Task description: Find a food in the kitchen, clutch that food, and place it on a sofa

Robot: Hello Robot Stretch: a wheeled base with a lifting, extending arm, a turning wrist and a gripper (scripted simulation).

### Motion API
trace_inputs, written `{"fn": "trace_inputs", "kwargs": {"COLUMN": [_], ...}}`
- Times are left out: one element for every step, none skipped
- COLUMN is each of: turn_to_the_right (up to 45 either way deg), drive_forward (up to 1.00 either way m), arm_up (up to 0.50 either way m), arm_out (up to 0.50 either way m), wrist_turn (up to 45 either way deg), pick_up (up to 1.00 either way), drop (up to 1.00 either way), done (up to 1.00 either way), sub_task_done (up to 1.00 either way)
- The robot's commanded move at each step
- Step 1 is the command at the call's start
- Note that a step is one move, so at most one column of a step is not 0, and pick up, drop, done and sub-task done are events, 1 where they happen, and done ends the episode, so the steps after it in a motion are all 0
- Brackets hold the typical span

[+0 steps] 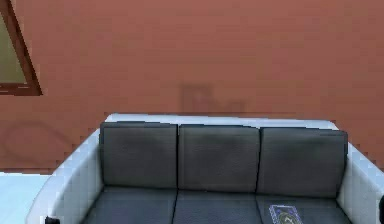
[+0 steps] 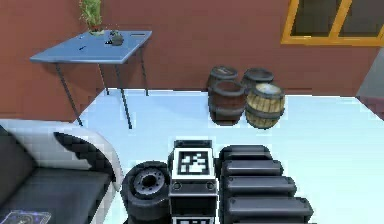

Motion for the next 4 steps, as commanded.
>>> {"fn": "trace_inputs", "kwargs": {"turn_to_the_right": [3.0,0.0,-45.0,-45.0], "drive_forward": [0.0,0.3,0.0,0.0], "arm_up": [0.0,0.0,0.0,0.0], "arm_out": [0.0,0.0,0.0,0.0], "wrist_turn": [0.0,0.0,0.0,0.0], "pick_up": [0.0,0.0,0.0,0.0], "drop": [0.0,0.0,0.0,0.0], "done": [0.0,0.0,0.0,0.0], "sub_task_done": [0.0,0.0,0.0,0.0]}}
